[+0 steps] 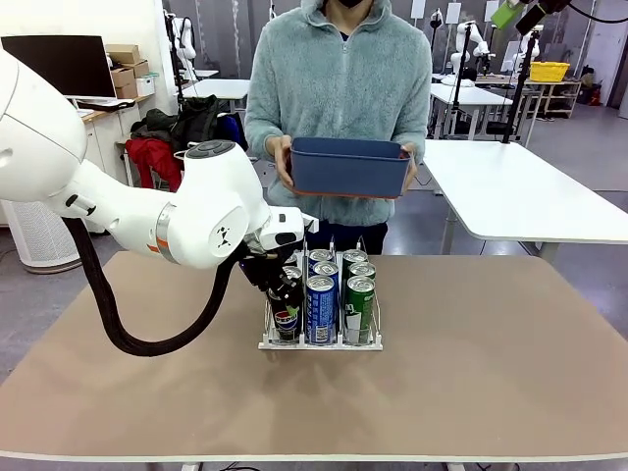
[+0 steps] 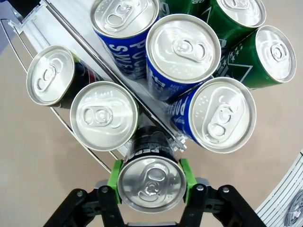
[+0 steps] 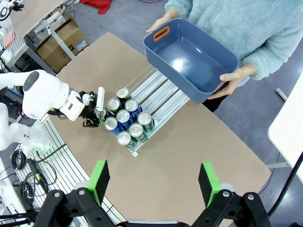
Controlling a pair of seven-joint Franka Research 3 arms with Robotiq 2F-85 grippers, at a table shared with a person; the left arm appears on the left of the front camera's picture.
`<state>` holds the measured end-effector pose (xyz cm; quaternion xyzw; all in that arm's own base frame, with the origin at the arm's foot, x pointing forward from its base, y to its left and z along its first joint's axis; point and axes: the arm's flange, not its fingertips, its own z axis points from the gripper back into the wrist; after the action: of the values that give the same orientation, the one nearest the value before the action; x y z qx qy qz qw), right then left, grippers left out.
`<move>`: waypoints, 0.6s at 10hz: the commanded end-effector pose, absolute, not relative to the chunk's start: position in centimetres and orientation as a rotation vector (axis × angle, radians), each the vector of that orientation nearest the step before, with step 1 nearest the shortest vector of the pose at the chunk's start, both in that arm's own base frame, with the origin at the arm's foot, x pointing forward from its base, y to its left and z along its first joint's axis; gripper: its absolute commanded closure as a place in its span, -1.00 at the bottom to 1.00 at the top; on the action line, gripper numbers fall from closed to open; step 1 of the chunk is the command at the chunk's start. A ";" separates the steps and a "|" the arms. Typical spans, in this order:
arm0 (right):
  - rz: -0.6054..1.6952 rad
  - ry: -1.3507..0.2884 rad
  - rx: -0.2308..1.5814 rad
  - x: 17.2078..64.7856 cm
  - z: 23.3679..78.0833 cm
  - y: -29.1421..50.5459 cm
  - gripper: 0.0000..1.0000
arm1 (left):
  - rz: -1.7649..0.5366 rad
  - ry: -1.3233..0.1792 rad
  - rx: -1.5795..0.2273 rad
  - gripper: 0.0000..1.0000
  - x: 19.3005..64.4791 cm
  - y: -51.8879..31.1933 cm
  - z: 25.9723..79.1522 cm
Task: Fill the beverage cans into the dispenser.
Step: Place the picked Pepsi coke in the line of the Automatic Can Dispenser with the same cans.
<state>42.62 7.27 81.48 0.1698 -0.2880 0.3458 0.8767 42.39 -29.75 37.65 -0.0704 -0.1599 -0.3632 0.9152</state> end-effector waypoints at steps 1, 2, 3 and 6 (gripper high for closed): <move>0.727 -0.601 0.361 42.4 81.4 7.3 -1.00 | -0.748 -0.329 -0.145 -0.56 42.4 -29.7 37.7; 0.727 -0.601 0.361 42.4 81.4 7.3 -1.00 | -0.738 -0.344 -0.122 -0.56 42.1 -30.0 38.1; 0.727 -0.601 0.361 42.4 81.4 7.3 -1.00 | -0.728 -0.353 -0.105 -0.96 41.8 -30.0 38.8; 0.727 -0.601 0.361 42.4 81.4 7.3 -1.00 | -0.717 -0.387 -0.080 -1.00 40.9 -30.0 40.4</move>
<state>42.62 7.27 81.48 0.1698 -0.2880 0.3458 0.8767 41.62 -30.26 40.39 -0.0512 -0.1864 -0.3531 0.9154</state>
